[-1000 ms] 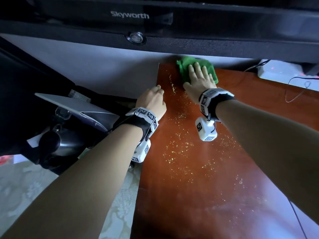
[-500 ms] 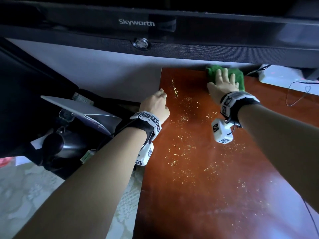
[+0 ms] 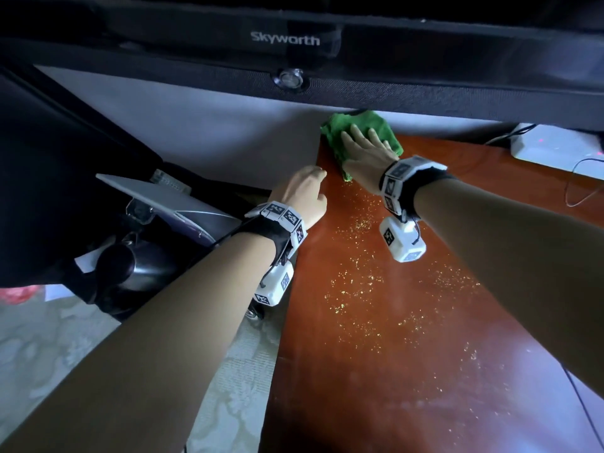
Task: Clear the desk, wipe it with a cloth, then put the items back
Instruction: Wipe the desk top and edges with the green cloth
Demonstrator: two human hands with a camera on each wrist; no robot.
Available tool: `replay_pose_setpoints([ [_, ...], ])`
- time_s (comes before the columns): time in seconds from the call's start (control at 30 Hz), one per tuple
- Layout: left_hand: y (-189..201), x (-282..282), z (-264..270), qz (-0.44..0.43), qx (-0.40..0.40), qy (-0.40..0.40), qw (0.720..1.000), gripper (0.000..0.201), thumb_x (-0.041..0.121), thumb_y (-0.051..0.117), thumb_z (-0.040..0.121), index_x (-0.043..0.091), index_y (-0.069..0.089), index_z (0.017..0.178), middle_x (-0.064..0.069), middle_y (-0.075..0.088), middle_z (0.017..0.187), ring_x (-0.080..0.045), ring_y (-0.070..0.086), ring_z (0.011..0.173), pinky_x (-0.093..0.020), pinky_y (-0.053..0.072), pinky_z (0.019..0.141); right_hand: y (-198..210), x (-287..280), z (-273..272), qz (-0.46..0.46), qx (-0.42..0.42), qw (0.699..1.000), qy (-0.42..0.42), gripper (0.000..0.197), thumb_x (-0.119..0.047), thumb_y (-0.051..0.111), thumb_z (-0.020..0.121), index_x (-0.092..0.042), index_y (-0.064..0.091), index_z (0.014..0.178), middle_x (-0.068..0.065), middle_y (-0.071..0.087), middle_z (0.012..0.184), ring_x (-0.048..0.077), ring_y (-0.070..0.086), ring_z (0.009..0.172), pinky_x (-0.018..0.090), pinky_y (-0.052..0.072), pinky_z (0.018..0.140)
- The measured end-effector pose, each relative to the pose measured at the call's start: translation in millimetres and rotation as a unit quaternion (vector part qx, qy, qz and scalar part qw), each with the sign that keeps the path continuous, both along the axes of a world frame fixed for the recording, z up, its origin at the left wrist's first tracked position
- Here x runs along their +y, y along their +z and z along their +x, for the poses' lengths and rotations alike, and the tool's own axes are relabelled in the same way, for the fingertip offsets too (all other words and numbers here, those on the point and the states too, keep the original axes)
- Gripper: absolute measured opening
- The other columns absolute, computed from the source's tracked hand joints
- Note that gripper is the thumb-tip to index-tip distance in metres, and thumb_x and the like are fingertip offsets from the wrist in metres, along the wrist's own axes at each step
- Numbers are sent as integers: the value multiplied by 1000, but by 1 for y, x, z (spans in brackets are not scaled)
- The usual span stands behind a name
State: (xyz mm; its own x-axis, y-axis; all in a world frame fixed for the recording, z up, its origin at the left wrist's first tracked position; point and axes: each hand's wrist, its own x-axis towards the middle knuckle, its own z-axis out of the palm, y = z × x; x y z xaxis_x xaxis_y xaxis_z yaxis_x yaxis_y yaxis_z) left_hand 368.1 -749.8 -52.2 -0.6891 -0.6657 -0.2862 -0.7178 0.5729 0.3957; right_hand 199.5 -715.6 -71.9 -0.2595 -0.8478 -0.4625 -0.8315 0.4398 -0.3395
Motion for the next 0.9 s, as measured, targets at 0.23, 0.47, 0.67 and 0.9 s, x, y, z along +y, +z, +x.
replay_pose_setpoints([
  [0.23, -8, -8, -68, -15, 62, -32, 997, 53, 16, 47, 101, 1, 32, 150, -16, 8, 164, -29, 17, 150, -32, 12, 122, 1, 56, -38, -49, 32, 980, -192, 71, -34, 36, 95, -13, 8, 157, 8, 0, 165, 32, 0, 151, 48, 5, 122],
  [0.47, -63, -14, -95, -138, -76, -131, 979, 70, 47, 29, 102, 17, 2, 159, -12, -11, 165, -26, -3, 153, -46, 5, 123, -4, 82, -54, 7, 21, 986, -166, 74, -31, 41, 94, -11, 9, 157, 5, -4, 166, 28, -1, 152, 42, 13, 121],
  [0.67, -60, -26, -86, -120, -81, -76, 986, 68, 46, 30, 102, 20, 3, 159, -9, -8, 166, -24, -3, 153, -44, 0, 123, -2, 86, -57, 2, 27, 987, -159, 76, -31, 42, 91, -16, 9, 158, -1, -4, 166, 22, -3, 152, 43, 18, 120],
  [0.9, -57, -7, -56, -93, -90, -41, 991, 71, 43, 34, 102, 16, 2, 159, -13, -11, 165, -28, -5, 153, -46, 2, 123, 3, 89, -57, 0, 20, 988, -154, 75, -32, 41, 90, -18, 12, 158, -3, -2, 166, 20, 0, 152, 43, 21, 119],
])
